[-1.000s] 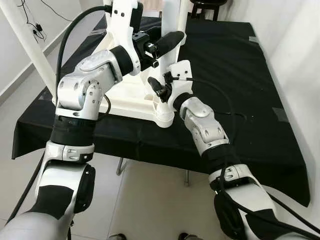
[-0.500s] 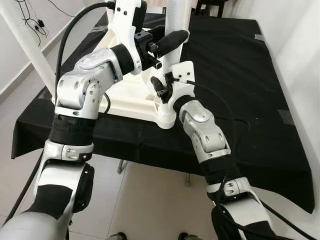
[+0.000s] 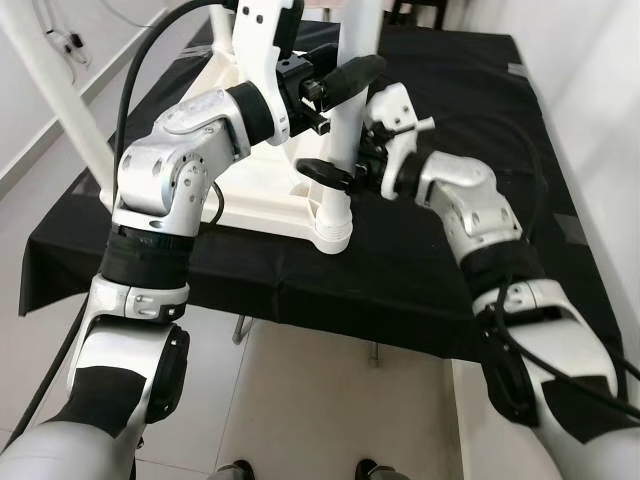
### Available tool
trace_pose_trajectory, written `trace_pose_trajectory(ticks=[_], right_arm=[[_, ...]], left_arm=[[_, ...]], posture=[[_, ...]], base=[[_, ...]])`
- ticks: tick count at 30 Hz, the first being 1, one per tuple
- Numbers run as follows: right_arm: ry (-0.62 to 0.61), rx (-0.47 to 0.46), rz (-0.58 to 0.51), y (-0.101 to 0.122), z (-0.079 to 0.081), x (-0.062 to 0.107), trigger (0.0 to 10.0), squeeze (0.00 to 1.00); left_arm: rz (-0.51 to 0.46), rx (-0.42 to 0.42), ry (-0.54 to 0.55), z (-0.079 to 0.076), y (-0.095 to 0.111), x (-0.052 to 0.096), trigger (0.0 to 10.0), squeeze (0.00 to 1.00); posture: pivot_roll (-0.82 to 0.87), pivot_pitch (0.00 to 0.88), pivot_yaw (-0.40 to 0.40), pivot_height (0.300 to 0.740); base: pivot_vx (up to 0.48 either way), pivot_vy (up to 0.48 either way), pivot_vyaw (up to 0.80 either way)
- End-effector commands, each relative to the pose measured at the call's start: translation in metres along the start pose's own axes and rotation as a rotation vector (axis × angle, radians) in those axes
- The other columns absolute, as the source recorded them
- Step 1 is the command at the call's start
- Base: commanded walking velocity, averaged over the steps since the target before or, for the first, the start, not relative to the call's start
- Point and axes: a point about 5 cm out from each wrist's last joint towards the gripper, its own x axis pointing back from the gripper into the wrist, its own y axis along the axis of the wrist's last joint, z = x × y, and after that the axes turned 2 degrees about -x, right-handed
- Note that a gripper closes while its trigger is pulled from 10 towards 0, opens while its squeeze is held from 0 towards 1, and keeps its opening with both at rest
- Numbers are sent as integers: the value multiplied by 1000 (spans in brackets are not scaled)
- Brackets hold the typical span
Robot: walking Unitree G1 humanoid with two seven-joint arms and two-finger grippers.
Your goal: Building children table
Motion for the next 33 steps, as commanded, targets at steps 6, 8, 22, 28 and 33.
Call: trace_pose_trajectory(ticks=[6, 8, 22, 28, 33], right_arm=[[147, -16, 15, -2, 10, -15, 0, 0], [249, -44, 21, -4, 16, -17, 0, 0], [107, -84, 66, -29, 14, -16, 0, 0], [-381, -248, 219, -85, 26, -13, 0, 0], [-696, -353, 271, -107, 51, -8, 0, 0]], left_arm=[[69, 29, -22, -6, -13, -4, 0, 0], [71, 25, -25, -6, -12, -3, 0, 0], [46, 42, 43, 1, -8, 7, 10000, 0], [32, 45, 188, 5, -1, 50, 10000, 0], [72, 63, 260, -5, -5, 93, 10000, 0]], posture=[[33, 194, -28, 740], [45, 196, -29, 740], [24, 193, -39, 740], [33, 218, -36, 740], [33, 212, -34, 740]], base=[[0, 0, 0], [0, 0, 0], [0, 0, 0], [0, 0, 0], [0, 0, 0]])
